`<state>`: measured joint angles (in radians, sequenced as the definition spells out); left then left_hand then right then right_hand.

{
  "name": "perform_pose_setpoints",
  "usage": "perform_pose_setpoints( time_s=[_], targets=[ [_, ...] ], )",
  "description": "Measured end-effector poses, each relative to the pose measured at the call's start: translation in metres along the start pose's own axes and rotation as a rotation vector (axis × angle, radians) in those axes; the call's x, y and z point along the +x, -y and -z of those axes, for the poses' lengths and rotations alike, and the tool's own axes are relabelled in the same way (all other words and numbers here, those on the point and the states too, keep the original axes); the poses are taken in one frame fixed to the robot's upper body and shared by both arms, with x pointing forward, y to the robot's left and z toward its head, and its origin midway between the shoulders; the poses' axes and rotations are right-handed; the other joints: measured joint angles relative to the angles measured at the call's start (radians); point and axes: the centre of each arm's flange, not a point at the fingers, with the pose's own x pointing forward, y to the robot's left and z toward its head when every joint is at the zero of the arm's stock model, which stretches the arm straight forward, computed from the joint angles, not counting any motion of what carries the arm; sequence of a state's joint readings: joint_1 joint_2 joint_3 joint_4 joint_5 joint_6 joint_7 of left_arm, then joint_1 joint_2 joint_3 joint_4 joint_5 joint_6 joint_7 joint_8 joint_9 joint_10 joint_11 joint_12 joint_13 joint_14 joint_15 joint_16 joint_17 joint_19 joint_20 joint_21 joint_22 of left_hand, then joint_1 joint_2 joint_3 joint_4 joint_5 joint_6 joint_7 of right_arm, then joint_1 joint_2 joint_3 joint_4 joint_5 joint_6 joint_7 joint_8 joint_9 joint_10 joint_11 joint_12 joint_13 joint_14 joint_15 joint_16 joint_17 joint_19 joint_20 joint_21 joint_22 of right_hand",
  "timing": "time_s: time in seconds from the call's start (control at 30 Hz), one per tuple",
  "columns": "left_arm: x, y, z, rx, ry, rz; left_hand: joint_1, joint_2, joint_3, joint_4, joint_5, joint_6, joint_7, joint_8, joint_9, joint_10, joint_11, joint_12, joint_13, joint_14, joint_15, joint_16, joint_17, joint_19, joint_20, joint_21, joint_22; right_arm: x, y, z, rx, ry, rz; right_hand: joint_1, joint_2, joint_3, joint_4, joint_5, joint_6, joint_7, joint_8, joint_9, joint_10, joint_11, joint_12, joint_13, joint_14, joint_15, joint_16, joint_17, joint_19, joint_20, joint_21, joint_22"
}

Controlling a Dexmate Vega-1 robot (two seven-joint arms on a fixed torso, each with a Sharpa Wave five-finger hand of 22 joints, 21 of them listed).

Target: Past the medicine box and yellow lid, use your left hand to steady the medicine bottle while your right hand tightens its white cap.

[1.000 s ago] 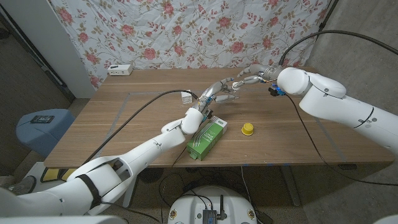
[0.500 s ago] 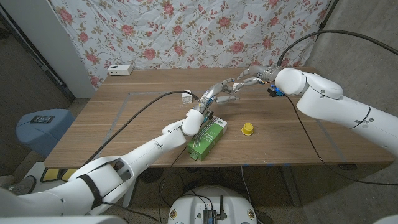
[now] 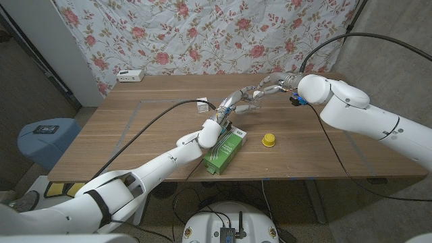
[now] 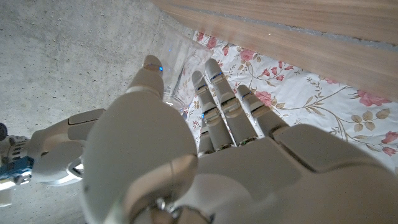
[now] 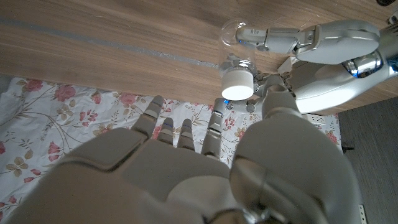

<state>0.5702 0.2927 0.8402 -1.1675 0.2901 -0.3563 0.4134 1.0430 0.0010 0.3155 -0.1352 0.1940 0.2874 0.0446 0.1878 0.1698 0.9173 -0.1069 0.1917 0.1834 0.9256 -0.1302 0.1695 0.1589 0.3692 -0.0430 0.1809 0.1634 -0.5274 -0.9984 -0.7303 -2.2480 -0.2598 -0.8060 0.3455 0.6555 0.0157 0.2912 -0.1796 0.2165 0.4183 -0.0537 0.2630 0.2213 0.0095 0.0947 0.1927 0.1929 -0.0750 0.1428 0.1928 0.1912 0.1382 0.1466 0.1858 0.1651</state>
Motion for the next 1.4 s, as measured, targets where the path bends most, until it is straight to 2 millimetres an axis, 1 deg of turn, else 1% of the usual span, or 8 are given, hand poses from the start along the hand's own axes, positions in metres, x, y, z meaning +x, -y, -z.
perform_pose_setpoints(
  time_s=[0.4, 0.6, 0.7, 0.97, 1.07, 1.17, 1.37, 1.4],
  targets=[
    [-0.001, 0.001, 0.0, -0.001, -0.001, 0.001, 0.0, 0.0, 0.006, -0.003, 0.0, 0.0, 0.0, 0.0, 0.0, 0.0, 0.0, 0.001, 0.0, 0.0, 0.0, 0.0, 0.0, 0.0, 0.0, 0.0, 0.0, 0.0, -0.001, -0.002, -0.003, 0.001, -0.001, 0.017, -0.004, 0.011, 0.003, 0.0, 0.023, -0.002, 0.008, 0.004, 0.0, 0.0, 0.008, 0.0, 0.002, -0.002, 0.008, 0.0, 0.0, 0.0, 0.0, 0.0],
    [0.0, 0.002, 0.001, -0.001, -0.001, 0.001, 0.0, 0.0, 0.006, -0.003, 0.0, 0.0, 0.0, 0.0, 0.0, 0.0, 0.0, 0.001, 0.001, 0.002, 0.002, 0.0, 0.0, 0.0, 0.0, 0.0, 0.0, 0.001, -0.001, -0.002, -0.004, 0.001, 0.001, 0.03, -0.004, 0.015, -0.001, 0.0, 0.037, 0.002, 0.016, 0.006, 0.009, -0.002, 0.008, 0.0, 0.007, -0.007, 0.008, 0.0, 0.005, -0.005, 0.0, 0.0],
    [0.0, 0.002, 0.002, -0.001, -0.001, 0.001, 0.0, 0.0, 0.006, -0.003, 0.0, 0.004, -0.004, 0.0, 0.0, 0.0, 0.0, 0.001, 0.001, 0.002, 0.002, 0.0, 0.0, 0.0, 0.0, 0.0, 0.0, 0.003, -0.001, -0.002, -0.004, 0.001, 0.002, 0.032, -0.002, 0.019, 0.003, 0.0, 0.042, -0.001, 0.016, 0.009, 0.012, 0.002, 0.008, 0.0, 0.013, -0.002, 0.008, 0.0, 0.008, -0.008, 0.0, 0.0],
    [0.002, 0.001, 0.003, 0.001, 0.0, 0.002, 0.0, 0.0, 0.01, -0.006, 0.0, 0.004, -0.004, 0.0, 0.0, 0.0, 0.0, 0.001, 0.001, 0.002, 0.002, 0.0, 0.0, 0.0, 0.0, 0.0, 0.0, 0.007, -0.001, -0.002, -0.005, 0.0, 0.008, 0.056, 0.0, 0.028, 0.003, 0.0, 0.07, -0.009, 0.033, 0.014, 0.025, -0.011, 0.008, 0.0, 0.029, -0.01, 0.008, 0.0, 0.021, -0.014, 0.008, 0.0],
    [0.002, 0.001, 0.004, 0.001, -0.001, 0.002, 0.0, 0.0, 0.013, -0.004, -0.002, 0.007, -0.007, 0.0, 0.0, 0.0, 0.0, 0.0, 0.001, 0.002, 0.002, 0.0, 0.0, 0.0, 0.0, 0.0, 0.0, 0.008, -0.001, -0.001, -0.007, -0.002, 0.012, 0.063, -0.001, 0.035, 0.004, 0.0, 0.083, -0.011, 0.037, 0.014, 0.03, -0.005, 0.011, 0.0, 0.032, -0.007, 0.008, 0.0, 0.026, -0.018, 0.008, 0.0],
    [0.003, 0.001, 0.004, -0.001, 0.001, 0.002, 0.0, 0.0, 0.013, -0.004, -0.002, 0.007, -0.007, 0.0, 0.0, 0.0, 0.0, 0.0, 0.001, 0.006, -0.003, 0.0, 0.0, 0.0, 0.0, 0.0, 0.0, 0.01, 0.0, -0.001, -0.007, -0.003, 0.015, 0.072, -0.002, 0.035, 0.004, 0.0, 0.095, -0.012, 0.044, 0.018, 0.036, -0.011, 0.016, 0.0, 0.039, -0.014, 0.008, 0.0, 0.029, -0.021, 0.008, 0.0],
    [0.004, 0.0, 0.005, -0.003, 0.002, 0.002, 0.0, 0.0, 0.014, -0.005, -0.002, 0.007, -0.007, 0.0, 0.0, 0.0, 0.0, -0.003, 0.001, 0.007, -0.004, 0.0, 0.0, 0.0, 0.0, 0.0, 0.0, 0.012, 0.0, -0.001, -0.008, -0.004, 0.019, 0.081, -0.001, 0.043, 0.004, 0.0, 0.107, -0.014, 0.045, 0.018, 0.047, -0.011, 0.015, 0.0, 0.039, -0.014, 0.008, 0.0, 0.034, -0.027, 0.008, 0.0],
    [0.005, 0.0, 0.005, -0.004, 0.002, 0.002, 0.0, 0.0, 0.015, -0.006, -0.002, 0.007, -0.007, 0.0, 0.0, 0.004, 0.004, -0.003, 0.001, 0.007, -0.004, 0.0, 0.0, 0.0, 0.0, 0.0, 0.0, 0.013, -0.001, -0.001, -0.008, -0.005, 0.02, 0.09, -0.003, 0.043, 0.004, 0.0, 0.111, -0.018, 0.051, 0.018, 0.048, -0.009, 0.016, 0.0, 0.043, -0.018, 0.008, 0.0, 0.034, -0.027, 0.008, 0.0]
  ],
)
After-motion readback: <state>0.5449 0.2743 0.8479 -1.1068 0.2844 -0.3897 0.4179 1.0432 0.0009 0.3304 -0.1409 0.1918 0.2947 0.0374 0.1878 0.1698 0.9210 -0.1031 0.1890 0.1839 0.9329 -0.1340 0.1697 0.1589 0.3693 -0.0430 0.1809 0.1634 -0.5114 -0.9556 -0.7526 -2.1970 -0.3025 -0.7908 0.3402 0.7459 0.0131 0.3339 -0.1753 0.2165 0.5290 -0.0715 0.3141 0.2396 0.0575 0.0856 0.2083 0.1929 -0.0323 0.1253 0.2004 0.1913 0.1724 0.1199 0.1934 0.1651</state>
